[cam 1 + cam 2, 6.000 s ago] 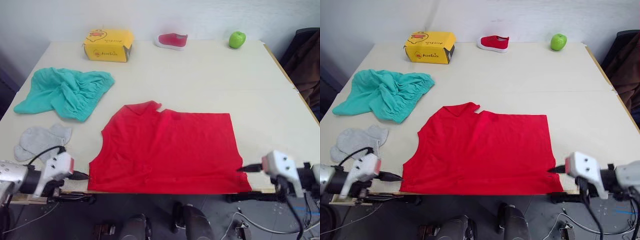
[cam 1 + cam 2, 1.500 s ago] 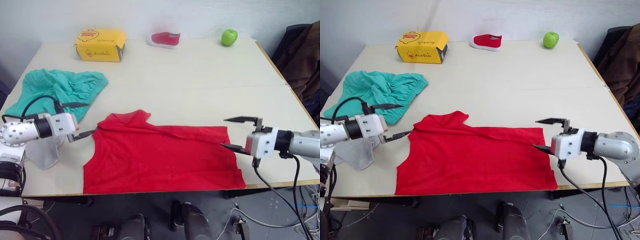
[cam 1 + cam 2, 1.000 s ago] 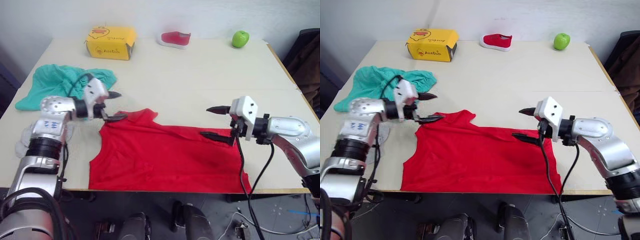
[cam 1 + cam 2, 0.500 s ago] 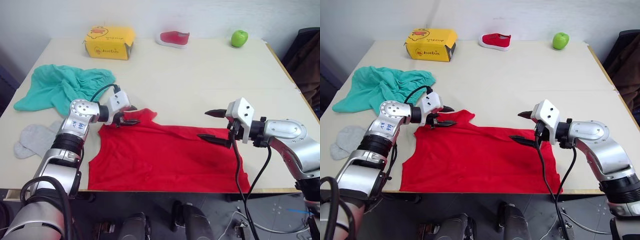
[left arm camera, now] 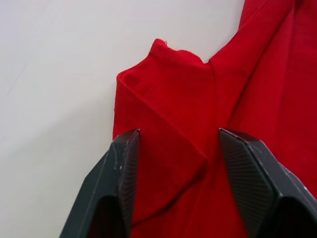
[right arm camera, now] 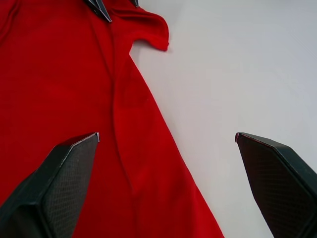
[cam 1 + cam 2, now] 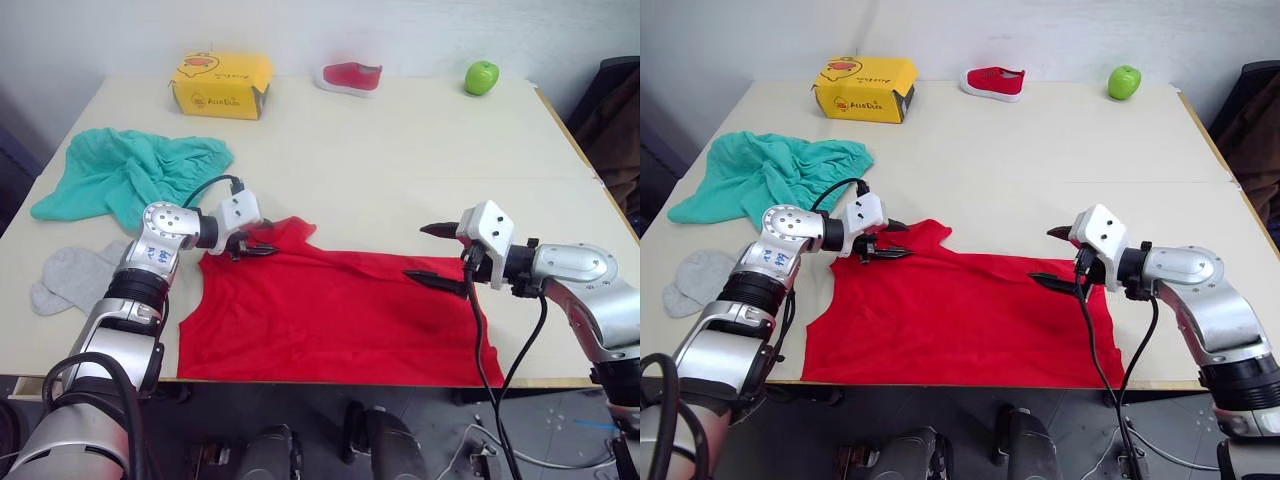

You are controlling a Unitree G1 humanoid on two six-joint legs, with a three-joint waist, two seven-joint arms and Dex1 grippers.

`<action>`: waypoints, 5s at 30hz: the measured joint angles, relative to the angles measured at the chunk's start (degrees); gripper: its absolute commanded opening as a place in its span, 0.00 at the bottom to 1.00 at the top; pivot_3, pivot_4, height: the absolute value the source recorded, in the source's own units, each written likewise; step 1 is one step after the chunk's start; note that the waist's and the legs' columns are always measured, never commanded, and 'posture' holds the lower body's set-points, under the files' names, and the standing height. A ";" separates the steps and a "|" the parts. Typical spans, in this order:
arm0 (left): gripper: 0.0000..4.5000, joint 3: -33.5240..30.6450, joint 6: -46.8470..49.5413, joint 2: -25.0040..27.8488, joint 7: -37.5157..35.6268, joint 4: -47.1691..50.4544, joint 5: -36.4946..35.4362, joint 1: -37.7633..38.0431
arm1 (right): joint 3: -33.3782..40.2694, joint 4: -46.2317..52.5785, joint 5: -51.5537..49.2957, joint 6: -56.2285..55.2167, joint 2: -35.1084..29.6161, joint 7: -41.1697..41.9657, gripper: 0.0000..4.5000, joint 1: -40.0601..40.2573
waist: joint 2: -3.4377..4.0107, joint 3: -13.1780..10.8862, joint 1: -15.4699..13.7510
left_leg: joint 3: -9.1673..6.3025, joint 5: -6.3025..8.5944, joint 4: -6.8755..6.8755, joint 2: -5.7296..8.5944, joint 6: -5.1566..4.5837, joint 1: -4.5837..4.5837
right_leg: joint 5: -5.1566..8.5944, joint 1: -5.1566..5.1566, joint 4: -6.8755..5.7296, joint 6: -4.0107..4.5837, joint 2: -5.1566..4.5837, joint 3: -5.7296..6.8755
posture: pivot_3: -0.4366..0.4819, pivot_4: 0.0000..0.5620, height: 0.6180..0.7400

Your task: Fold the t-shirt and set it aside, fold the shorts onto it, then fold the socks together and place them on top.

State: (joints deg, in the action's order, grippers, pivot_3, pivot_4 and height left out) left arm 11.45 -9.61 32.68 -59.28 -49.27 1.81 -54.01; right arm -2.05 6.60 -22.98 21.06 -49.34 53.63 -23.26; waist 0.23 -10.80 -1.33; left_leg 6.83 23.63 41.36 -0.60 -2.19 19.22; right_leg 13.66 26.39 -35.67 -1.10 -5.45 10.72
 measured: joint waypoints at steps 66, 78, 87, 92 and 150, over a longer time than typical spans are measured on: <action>0.91 -10.12 42.09 27.84 -26.78 37.73 -26.51 19.54 | 1.19 -6.19 3.24 2.52 7.26 3.48 0.22 -3.38 | 0.03 -0.01 1.28 | -0.04 -0.02 -0.03 -0.06 0.06 -0.03 | 0.05 0.04 -0.06 0.08 -0.01 -0.10 | 0.48 0.27 1.00; 0.28 -1.58 27.01 7.56 -10.33 15.62 -11.51 8.96 | -4.99 -12.25 9.67 5.16 14.33 -1.90 0.00 -9.60 | 0.04 0.00 1.75 | 0.11 -0.02 -0.17 0.01 0.06 0.01 | 0.04 0.19 -0.09 0.06 0.06 -0.10 | 0.48 0.27 1.00; 0.00 -2.02 14.26 7.32 -6.67 2.29 -6.75 4.38 | -2.05 -13.26 13.59 5.20 9.28 -7.01 0.00 -4.01 | -0.03 0.08 1.52 | 0.07 -0.02 -0.04 0.01 0.06 -0.13 | 0.04 0.03 -0.19 0.06 -0.06 -0.15 | 0.48 0.27 1.00; 0.00 -5.39 15.75 11.27 -12.17 0.54 -8.53 4.75 | 3.53 -15.56 13.92 5.19 5.57 -9.39 0.00 -1.23 | -0.04 0.08 2.47 | 0.09 -0.05 -0.09 -0.05 0.11 -0.09 | 0.05 0.13 -0.20 0.07 -0.01 -0.13 | 0.48 0.27 1.00; 0.00 -9.12 14.03 14.74 -8.34 6.65 -6.78 12.67 | -4.83 -13.39 14.59 7.79 13.13 -10.58 0.00 -7.37 | -0.22 0.19 1.79 | 0.00 -0.06 -0.11 0.00 0.12 -0.08 | 0.07 0.08 -0.15 0.11 -0.06 -0.13 | 0.48 0.27 1.00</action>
State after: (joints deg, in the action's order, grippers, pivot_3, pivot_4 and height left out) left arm 2.32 4.42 47.42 -67.62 -42.62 -4.97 -41.33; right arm -6.88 -6.79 -8.38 28.85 -36.21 43.04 -30.63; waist 0.01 -10.61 0.46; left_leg 6.83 23.58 41.25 -0.60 -2.07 19.14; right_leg 13.73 26.47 -35.81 -0.99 -5.50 10.60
